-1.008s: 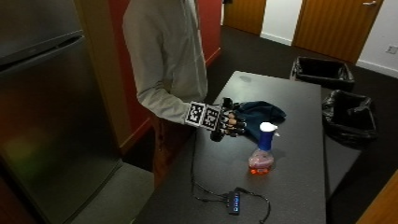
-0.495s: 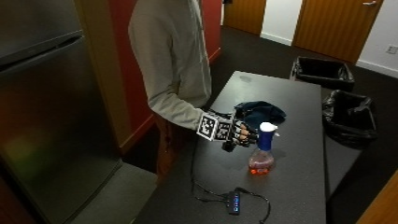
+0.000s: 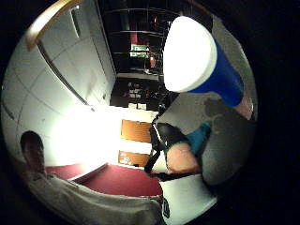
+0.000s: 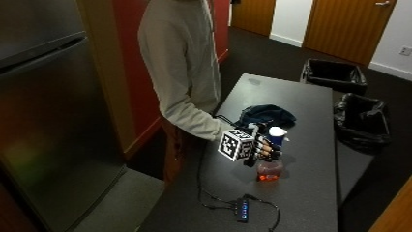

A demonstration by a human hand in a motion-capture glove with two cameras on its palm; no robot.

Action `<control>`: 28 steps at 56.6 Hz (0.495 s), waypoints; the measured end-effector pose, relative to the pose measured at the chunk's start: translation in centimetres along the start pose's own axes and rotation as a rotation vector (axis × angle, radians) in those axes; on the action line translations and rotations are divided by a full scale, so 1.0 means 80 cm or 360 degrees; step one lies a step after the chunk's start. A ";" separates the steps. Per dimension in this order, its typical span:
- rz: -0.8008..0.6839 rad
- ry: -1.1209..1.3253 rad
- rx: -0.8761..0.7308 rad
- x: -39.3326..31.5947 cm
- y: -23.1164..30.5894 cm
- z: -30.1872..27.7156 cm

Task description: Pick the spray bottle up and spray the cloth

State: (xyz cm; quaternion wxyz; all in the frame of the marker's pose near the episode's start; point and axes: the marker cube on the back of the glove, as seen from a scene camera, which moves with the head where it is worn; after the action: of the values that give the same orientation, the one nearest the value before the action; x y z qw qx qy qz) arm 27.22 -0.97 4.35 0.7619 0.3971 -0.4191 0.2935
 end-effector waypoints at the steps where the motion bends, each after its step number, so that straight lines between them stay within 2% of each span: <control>1: 0.0003 -0.0008 -0.0001 0.000 -0.002 0.001; 28: 0.0050 -0.0173 -0.0010 0.001 -0.031 0.028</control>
State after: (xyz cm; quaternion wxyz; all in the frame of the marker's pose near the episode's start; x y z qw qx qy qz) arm 28.27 -4.11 4.31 0.7345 0.4035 -0.4669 0.2822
